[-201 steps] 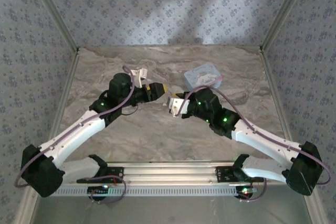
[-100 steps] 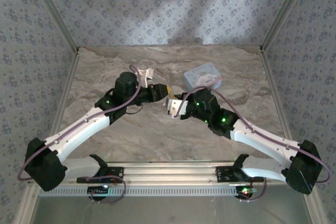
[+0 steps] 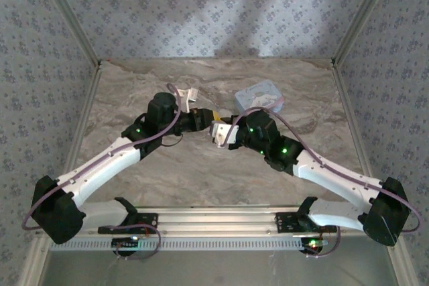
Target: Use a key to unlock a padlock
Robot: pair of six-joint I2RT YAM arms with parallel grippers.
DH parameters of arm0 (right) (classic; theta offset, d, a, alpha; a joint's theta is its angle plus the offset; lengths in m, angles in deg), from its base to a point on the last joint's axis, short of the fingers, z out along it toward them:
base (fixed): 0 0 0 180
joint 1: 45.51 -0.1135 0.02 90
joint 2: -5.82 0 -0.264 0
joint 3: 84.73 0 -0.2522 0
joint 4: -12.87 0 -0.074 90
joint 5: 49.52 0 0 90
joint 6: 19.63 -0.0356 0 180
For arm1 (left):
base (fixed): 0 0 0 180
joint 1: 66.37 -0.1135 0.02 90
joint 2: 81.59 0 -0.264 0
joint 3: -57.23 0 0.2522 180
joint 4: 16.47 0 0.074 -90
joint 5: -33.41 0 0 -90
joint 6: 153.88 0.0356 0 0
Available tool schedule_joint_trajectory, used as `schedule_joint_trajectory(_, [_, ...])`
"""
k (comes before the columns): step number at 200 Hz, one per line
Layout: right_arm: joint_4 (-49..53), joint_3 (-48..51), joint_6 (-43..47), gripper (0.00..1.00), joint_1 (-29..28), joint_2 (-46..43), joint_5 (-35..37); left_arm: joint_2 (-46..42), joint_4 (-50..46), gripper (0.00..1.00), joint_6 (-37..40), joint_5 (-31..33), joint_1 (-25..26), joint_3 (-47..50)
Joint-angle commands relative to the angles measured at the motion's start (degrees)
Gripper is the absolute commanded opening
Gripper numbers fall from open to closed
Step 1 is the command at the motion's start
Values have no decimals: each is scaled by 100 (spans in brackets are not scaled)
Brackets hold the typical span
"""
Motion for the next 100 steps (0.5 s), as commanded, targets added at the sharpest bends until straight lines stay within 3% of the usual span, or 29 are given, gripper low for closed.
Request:
schedule_joint_trajectory(1, [-93, -212, -104, 0, -37, 55, -102, 11, 116, 20, 108, -60, 25, -164])
schedule_joint_trajectory(58, [-13, -178, -204, 0, -39, 22, -123, -116, 23, 1, 207, 181, 26, -126])
schedule_joint_trajectory(100, [231, -66, -390, 16, -42, -143, -175, -192, -26, 0, 307, 348, 28, -108])
